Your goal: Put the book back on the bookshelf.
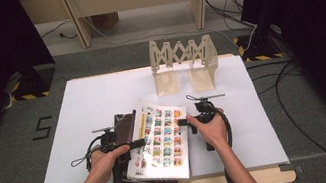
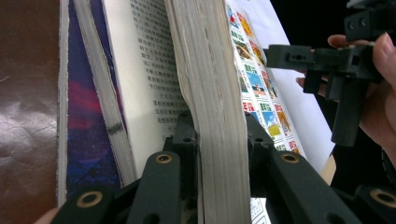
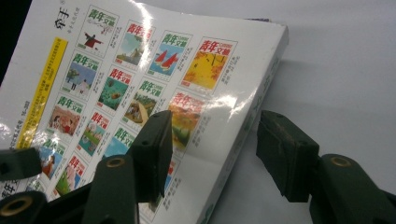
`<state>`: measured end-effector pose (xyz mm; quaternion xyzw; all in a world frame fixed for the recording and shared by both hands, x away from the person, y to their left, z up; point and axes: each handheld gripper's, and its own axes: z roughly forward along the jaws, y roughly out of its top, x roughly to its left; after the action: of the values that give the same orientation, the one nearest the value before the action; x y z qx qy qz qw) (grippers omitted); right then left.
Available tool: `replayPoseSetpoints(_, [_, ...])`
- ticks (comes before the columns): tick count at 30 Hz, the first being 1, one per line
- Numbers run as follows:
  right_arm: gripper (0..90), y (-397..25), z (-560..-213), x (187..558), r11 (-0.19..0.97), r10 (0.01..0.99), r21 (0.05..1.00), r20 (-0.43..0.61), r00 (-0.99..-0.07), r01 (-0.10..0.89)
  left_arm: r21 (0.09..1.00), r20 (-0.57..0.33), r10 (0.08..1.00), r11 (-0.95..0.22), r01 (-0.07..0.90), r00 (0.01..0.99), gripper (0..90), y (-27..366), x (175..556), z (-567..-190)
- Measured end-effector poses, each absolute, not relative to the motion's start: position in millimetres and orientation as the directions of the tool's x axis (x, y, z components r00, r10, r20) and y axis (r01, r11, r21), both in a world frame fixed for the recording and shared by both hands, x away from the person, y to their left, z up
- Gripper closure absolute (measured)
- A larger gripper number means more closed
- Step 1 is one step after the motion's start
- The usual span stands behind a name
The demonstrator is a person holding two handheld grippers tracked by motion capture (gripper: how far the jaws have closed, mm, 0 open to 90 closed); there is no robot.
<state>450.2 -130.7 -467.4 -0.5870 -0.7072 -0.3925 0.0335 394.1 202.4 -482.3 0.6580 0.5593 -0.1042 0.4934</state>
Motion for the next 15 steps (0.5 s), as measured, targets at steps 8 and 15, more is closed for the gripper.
replayPoseSetpoints(8, [36.4,-125.9,-478.7,465.7,-0.046,0.77,0.464,0.581,-0.264,0.885,0.542,-0.66,0.653,0.071,0.838,0.372,66.5,202.4,397.8,-481.2])
replayPoseSetpoints(15, [39.0,-128.5,-482.5,477.1,-0.074,0.726,0.399,0.649,-0.225,0.914,0.529,-0.653,0.658,0.043,0.848,0.374,64.0,202.4,401.9,-479.6])
